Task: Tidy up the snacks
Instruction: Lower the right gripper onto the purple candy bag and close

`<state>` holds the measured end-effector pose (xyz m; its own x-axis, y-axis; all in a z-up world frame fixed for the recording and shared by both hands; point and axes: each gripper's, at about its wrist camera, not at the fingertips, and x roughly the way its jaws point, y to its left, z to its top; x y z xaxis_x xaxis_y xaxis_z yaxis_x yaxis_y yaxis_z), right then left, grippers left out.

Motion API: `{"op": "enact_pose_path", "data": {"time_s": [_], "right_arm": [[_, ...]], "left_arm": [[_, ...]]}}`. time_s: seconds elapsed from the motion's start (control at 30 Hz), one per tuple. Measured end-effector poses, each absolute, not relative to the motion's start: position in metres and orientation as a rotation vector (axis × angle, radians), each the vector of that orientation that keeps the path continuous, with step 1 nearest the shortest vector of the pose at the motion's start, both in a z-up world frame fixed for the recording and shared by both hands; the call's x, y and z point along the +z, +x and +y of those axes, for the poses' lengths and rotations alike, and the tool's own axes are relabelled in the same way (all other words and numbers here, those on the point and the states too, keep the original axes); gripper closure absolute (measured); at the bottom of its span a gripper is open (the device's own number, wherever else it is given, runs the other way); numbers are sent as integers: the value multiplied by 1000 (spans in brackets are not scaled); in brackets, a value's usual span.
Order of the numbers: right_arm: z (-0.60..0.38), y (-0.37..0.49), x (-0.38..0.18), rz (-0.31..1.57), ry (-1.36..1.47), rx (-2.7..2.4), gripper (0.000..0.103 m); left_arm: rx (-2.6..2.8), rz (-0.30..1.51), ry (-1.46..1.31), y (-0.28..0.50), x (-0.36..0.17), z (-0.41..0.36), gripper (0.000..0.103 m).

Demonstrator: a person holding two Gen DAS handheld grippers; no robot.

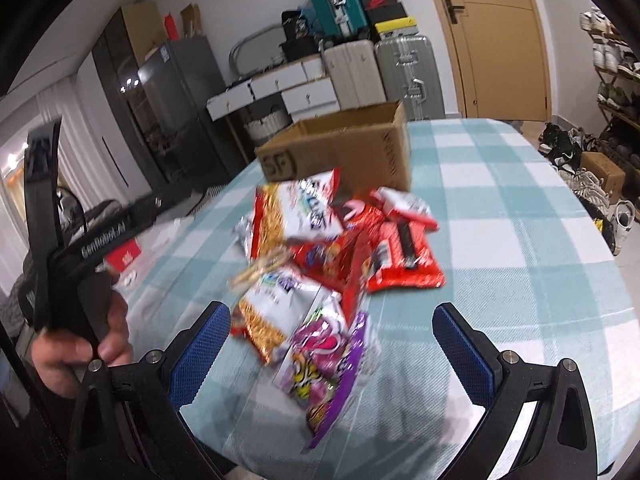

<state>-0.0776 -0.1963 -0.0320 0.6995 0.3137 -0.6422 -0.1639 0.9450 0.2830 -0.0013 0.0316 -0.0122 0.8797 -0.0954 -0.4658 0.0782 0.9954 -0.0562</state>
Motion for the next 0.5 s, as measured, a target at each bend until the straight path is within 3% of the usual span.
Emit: {"op": "enact_pose_path", "data": {"time_s": [0.5], "right_arm": [[-171,-63,-60,881,92,265,0]], "left_arm": [[-104,505,-66,-3,-13,40,1]]}}
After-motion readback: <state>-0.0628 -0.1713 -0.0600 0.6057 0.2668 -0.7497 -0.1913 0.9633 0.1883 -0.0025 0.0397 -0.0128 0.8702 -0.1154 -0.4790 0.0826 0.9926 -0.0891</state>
